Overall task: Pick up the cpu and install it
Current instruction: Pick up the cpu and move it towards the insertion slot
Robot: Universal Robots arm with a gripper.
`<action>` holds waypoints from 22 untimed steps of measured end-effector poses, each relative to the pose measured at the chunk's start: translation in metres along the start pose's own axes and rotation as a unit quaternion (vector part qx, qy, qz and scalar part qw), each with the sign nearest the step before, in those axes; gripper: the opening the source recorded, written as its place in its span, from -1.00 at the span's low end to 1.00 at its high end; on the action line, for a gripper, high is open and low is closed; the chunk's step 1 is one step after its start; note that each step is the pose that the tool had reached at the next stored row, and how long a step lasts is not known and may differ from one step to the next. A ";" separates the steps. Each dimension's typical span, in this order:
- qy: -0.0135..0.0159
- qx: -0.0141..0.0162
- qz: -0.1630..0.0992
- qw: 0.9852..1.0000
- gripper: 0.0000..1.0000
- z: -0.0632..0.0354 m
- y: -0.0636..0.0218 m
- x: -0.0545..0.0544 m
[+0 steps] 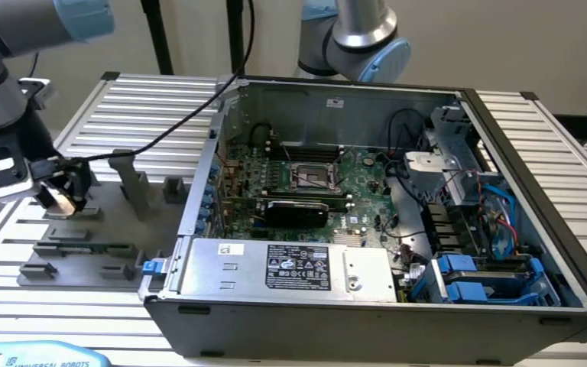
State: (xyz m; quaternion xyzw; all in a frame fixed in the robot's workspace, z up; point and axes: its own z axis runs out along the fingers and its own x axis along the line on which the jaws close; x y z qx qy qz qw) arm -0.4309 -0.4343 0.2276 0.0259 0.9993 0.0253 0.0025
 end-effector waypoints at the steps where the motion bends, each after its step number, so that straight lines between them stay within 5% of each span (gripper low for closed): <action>1: 0.000 0.000 0.000 1.000 0.09 -0.0045 0.0003 0.000; 14: 0.000 0.000 0.000 1.000 0.09 -0.0633 0.0033 -0.009; 22: 0.000 -0.001 0.000 1.000 0.09 -0.0995 0.0063 -0.033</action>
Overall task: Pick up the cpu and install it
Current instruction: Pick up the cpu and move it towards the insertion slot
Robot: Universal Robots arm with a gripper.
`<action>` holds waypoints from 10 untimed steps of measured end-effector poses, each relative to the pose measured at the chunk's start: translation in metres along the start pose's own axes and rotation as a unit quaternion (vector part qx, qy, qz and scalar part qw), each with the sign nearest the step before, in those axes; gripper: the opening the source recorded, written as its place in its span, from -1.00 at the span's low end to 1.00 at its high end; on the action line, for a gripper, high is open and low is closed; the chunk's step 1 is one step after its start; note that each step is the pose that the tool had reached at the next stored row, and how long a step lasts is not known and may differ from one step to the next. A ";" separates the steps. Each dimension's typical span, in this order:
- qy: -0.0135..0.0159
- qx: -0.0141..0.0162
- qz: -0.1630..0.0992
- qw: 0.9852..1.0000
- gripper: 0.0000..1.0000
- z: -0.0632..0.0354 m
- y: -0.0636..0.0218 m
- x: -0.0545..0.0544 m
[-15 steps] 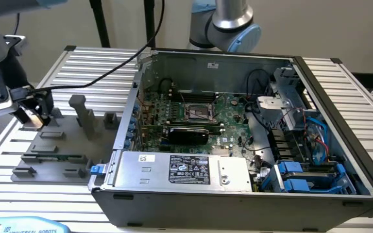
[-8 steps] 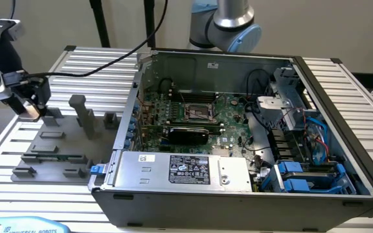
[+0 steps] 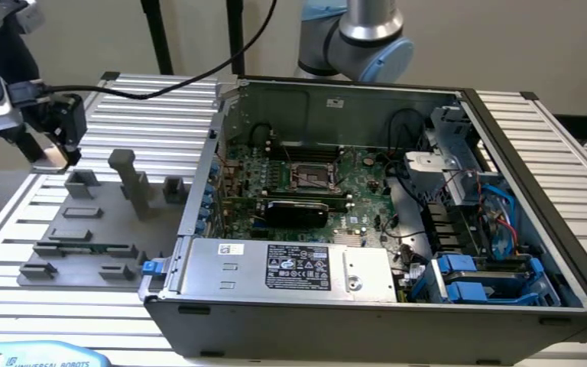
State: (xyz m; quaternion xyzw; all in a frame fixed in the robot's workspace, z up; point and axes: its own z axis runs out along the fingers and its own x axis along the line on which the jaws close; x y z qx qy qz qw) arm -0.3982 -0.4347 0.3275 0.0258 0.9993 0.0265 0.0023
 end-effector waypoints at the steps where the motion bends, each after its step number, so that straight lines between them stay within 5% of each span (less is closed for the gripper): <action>1: 0.000 -0.001 0.000 1.000 0.09 -0.0043 0.0004 -0.005; 10: 0.001 -0.009 0.000 1.000 0.09 -0.0385 0.0040 -0.046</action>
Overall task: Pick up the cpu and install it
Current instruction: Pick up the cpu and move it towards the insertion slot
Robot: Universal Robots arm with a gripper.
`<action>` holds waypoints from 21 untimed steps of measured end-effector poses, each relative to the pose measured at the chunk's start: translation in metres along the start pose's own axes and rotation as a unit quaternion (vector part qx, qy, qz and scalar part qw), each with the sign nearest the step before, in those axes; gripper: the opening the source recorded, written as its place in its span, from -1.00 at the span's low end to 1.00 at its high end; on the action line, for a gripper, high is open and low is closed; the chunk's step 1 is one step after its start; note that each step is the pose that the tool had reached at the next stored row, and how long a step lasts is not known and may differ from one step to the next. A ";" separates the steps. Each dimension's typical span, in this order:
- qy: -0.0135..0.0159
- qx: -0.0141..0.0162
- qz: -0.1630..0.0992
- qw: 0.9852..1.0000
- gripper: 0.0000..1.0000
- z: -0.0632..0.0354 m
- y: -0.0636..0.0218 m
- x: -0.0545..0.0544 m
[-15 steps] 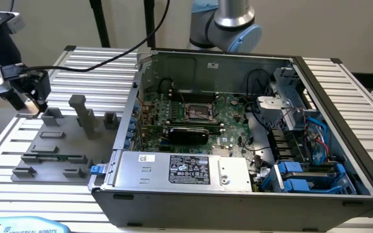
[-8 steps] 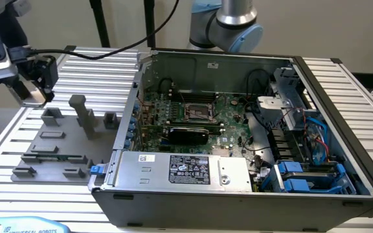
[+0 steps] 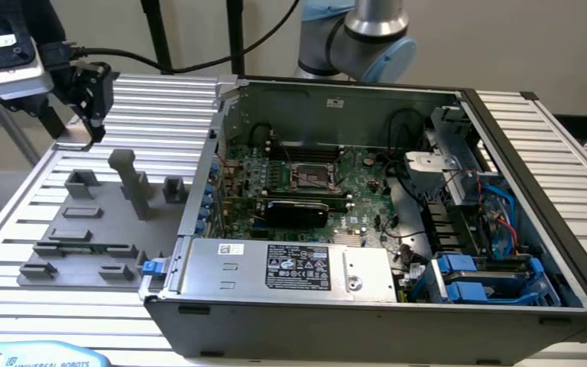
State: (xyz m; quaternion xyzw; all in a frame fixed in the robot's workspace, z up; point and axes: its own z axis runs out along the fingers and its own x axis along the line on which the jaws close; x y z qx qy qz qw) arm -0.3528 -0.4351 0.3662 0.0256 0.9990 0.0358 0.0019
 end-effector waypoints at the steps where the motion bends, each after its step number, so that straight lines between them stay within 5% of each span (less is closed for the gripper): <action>1: 0.000 -0.001 0.000 1.000 0.09 -0.0025 0.0004 -0.004; 10: 0.001 -0.008 0.000 1.000 0.09 -0.0134 0.0033 -0.045; 21: 0.001 -0.010 0.000 1.000 0.09 -0.0138 0.0059 -0.095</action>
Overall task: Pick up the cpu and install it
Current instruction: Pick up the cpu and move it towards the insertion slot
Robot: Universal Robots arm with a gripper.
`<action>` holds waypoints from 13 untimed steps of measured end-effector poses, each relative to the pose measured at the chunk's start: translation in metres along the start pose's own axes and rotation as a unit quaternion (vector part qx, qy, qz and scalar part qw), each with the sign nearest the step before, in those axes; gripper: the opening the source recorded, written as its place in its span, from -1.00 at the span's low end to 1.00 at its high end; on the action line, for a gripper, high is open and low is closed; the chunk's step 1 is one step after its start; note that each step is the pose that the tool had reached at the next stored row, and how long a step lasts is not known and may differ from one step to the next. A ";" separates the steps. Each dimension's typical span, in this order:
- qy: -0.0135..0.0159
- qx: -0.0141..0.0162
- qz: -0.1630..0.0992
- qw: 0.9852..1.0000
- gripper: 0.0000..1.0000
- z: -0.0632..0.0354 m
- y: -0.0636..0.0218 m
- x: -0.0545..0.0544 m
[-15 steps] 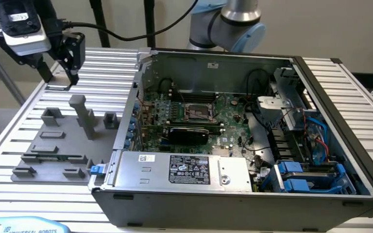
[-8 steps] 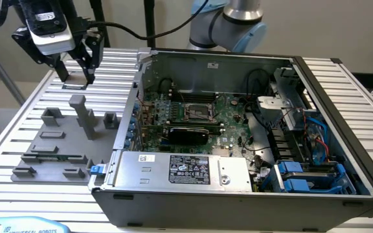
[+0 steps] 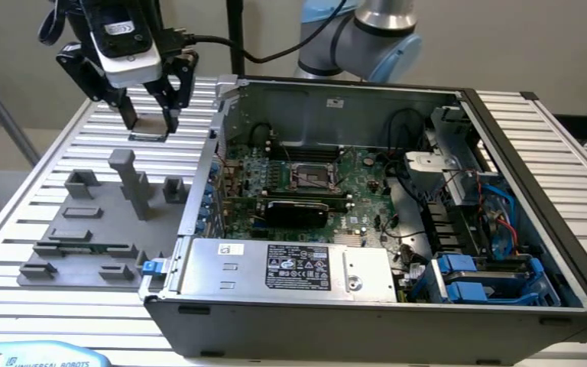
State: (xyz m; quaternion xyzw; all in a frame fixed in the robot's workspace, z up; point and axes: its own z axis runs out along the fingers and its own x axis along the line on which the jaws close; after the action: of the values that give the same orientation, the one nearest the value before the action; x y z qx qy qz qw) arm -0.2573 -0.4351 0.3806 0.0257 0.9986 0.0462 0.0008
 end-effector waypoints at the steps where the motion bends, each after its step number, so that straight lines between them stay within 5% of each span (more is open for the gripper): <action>1: 0.000 0.000 0.000 1.000 0.09 -0.0001 0.0002 -0.004; 13: 0.000 -0.002 0.000 1.000 0.09 0.0001 0.0030 -0.059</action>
State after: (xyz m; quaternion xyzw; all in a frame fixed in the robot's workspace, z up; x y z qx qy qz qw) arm -0.1983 -0.4351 0.3807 0.0257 0.9985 0.0480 0.0004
